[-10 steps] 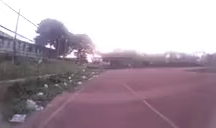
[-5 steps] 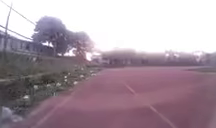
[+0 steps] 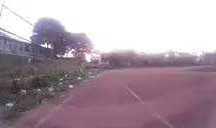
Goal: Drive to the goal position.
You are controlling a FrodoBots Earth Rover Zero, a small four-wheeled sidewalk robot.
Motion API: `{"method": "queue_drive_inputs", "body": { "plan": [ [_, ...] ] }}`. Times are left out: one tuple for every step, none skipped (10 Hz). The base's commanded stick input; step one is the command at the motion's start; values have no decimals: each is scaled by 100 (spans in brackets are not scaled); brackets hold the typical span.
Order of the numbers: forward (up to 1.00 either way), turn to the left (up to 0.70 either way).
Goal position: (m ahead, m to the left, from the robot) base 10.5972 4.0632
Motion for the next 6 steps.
{"method": "queue_drive_inputs", "body": {
  "plan": [
    [70, -27],
    [70, -21],
    [70, 0],
    [70, 0],
    [70, 0],
    [70, -33]
  ]
}}
